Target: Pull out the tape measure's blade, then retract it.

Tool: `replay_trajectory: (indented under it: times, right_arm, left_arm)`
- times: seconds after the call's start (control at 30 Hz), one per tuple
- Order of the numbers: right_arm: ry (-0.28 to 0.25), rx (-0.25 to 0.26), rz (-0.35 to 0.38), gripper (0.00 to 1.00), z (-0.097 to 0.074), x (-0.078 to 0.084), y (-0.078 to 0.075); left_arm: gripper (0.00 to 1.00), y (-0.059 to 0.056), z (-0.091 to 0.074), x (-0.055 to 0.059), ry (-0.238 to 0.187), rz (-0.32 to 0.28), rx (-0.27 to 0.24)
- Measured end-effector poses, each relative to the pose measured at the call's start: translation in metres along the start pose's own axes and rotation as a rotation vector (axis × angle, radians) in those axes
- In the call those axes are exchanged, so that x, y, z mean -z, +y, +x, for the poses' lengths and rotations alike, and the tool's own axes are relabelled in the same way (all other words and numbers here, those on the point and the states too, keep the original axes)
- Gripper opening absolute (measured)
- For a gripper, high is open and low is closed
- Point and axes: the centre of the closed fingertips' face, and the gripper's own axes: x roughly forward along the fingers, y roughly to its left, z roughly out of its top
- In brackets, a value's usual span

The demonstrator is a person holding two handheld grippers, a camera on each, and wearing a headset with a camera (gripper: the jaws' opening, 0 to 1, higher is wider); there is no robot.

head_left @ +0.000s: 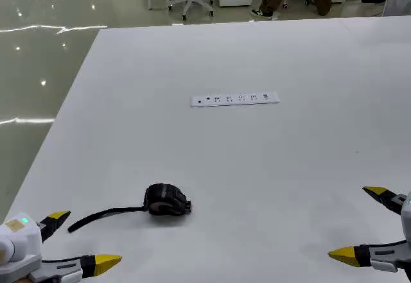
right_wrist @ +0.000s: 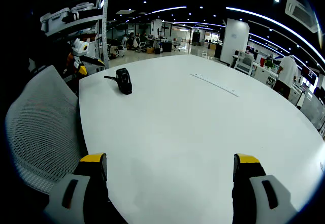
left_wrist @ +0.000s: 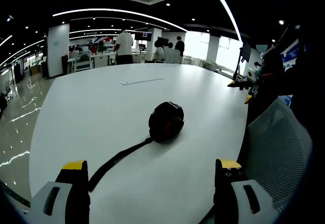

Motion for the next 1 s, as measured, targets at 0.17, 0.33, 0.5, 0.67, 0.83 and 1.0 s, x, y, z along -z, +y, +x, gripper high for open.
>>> replay_trajectory:
  times: [0.17, 0.33, 0.5, 0.67, 0.83, 1.0]
  right_arm:
    - [0.010, -0.011, -0.004, 0.99, 0.003, 0.007, -0.001]
    - [0.013, -0.019, -0.011, 1.00, 0.008, 0.005, 0.000]
    - [0.011, -0.022, -0.010, 1.00, 0.010, 0.002, 0.002]
    - [0.024, -0.023, -0.023, 1.00, 0.011, 0.002, -0.003]
    - [0.033, -0.019, -0.028, 1.00, 0.011, 0.001, -0.008]
    - [0.035, -0.023, -0.043, 1.00, 0.013, -0.003, -0.010]
  left_arm:
    - [1.00, -0.002, 0.000, 0.002, 0.010, -0.004, 0.010]
    - [1.00, 0.001, -0.002, 0.002, 0.008, -0.003, 0.000]
    - [1.00, 0.007, -0.004, 0.005, 0.014, -0.007, -0.009]
    - [1.00, 0.004, -0.002, 0.001, 0.013, 0.000, -0.001]
    - [1.00, 0.001, 0.000, -0.002, 0.016, 0.006, 0.009]
    - [1.00, -0.001, 0.004, -0.008, 0.038, 0.051, 0.028]
